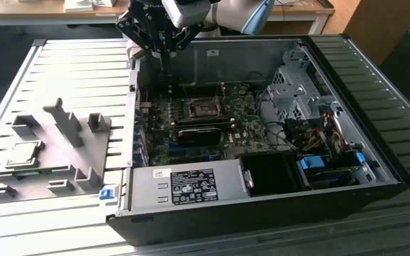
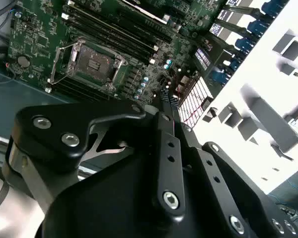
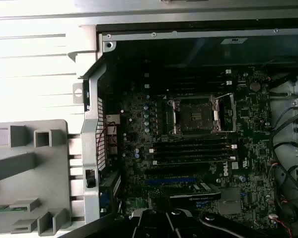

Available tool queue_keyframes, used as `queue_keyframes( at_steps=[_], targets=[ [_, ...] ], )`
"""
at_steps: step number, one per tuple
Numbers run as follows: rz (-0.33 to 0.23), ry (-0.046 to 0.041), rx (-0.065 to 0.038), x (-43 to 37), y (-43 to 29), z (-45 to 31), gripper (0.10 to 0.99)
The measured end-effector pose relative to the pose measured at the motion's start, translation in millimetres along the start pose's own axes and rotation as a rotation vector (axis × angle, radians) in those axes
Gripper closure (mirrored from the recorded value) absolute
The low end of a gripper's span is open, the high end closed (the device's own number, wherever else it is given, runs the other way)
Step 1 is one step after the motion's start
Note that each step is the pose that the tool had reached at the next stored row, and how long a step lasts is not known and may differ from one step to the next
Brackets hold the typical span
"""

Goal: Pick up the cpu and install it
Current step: 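Reach for the cpu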

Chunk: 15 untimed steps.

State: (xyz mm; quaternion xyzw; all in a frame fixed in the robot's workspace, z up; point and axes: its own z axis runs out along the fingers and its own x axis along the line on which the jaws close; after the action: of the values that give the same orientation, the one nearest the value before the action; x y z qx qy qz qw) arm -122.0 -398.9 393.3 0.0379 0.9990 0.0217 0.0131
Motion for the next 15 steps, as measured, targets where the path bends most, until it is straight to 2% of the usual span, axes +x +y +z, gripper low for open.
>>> queue_keyframes(
  at_steps=[9, 15],
  targets=[
    [0.000, 0.0000, 0.000, 0.1, 0.0, 0.0, 0.980],
    [0.000, 0.0000, 0.000, 4.8, -0.4, -0.2, 0.980]
  ],
)
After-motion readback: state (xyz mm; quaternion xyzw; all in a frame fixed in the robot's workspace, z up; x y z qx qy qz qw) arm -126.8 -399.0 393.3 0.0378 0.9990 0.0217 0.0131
